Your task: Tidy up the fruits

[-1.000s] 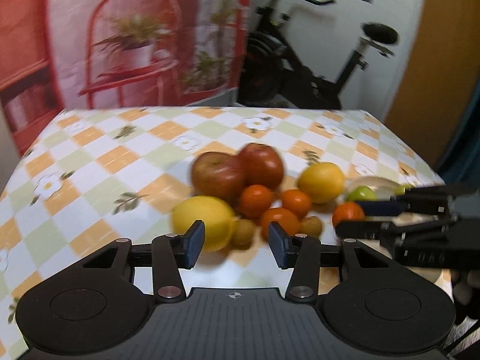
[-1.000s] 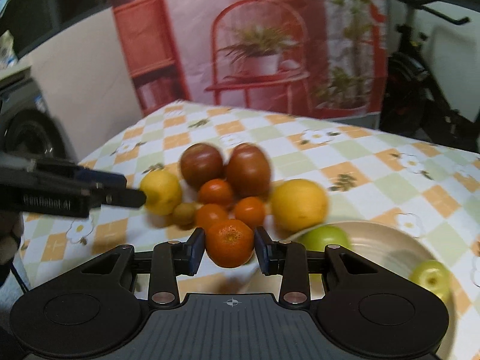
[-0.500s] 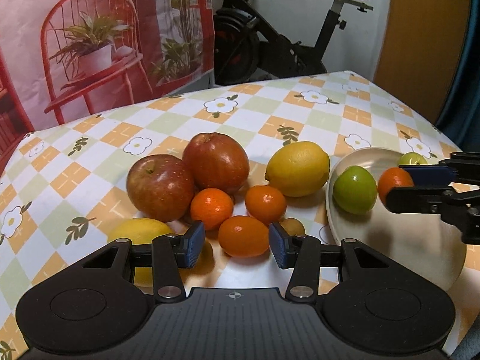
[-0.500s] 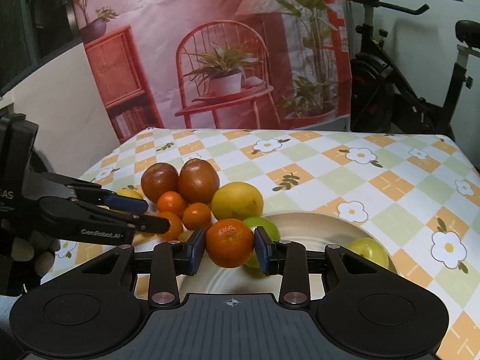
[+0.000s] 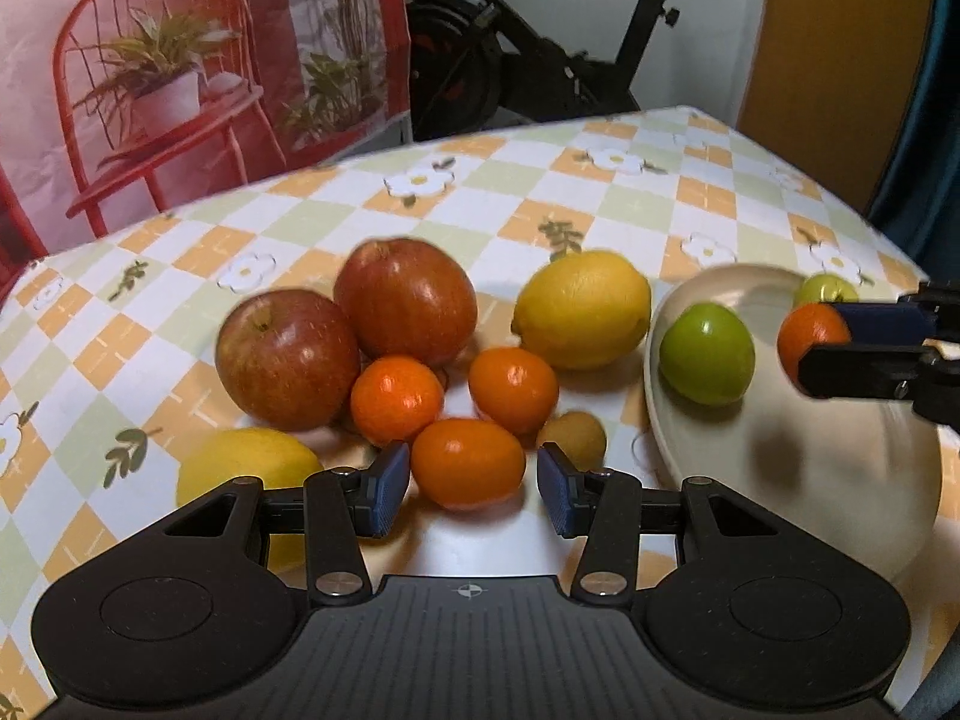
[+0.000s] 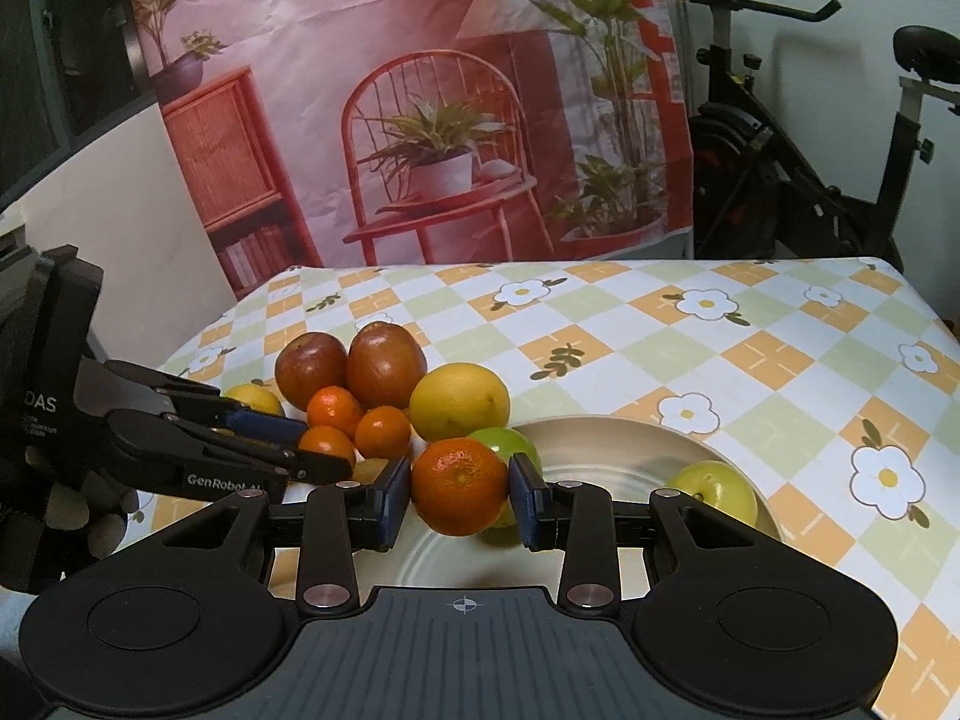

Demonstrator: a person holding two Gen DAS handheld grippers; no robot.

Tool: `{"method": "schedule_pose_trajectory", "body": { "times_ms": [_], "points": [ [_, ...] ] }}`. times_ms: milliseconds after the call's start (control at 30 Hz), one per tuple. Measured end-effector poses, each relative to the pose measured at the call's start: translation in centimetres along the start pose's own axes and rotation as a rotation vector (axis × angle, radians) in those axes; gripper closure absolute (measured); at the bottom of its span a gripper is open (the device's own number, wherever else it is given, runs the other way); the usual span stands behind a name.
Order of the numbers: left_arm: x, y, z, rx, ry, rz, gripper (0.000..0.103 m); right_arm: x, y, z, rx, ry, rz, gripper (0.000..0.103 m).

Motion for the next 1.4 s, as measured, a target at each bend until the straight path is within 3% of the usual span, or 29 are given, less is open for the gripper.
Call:
{"method": "schedule_pose_trajectory", "body": {
  "times_ms": [67, 300, 533, 800, 1067, 1400],
  "points": [
    [-0.1, -0.2, -0.1, -0.004, 0.007, 0.002, 0.058, 0.0, 0.0, 0.0, 0.0, -0.001, 0.001, 0.07],
    [1.1, 0.1, 0.0, 0.018, 0.012, -0.041, 0.059, 0.3, 0.0, -0.1, 0.001, -0.006, -0.002, 0.07],
    [3.1, 1.1, -2.9, -0.023, -0.076, -0.091, 0.059, 1.4, -0.7, -0.7, 0.013, -0.028, 0.0, 0.07],
    [2.5, 1.1, -7.5, -0.107, -0.181, -0.085, 0.059, 3.2, -2.0, -2.8, 0.0, -0.095, 0.012, 0.07],
    [0.2, 0.6, -9.2, -0.155, -0.185, -0.061, 0.059, 3.5, -3.5, -6.0, -0.005, -0.203, 0.052, 0.07],
    [-1.4, 1.3, -9.4, -0.181, -0.156, -0.05, 0.059, 1.7, -3.8, -8.1, 0.013, -0.235, 0.087, 0.07]
  ]
}}
Point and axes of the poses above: each gripper's, at about its wrist camera, not at the fingertips, and x roughly against the way its jaws point, z to its left, y to its top, the point moved 7 cm from there along -x, roughly the way its jaws point, and after that the axes turned 3 degrees about -z, right-handed, at the moved point
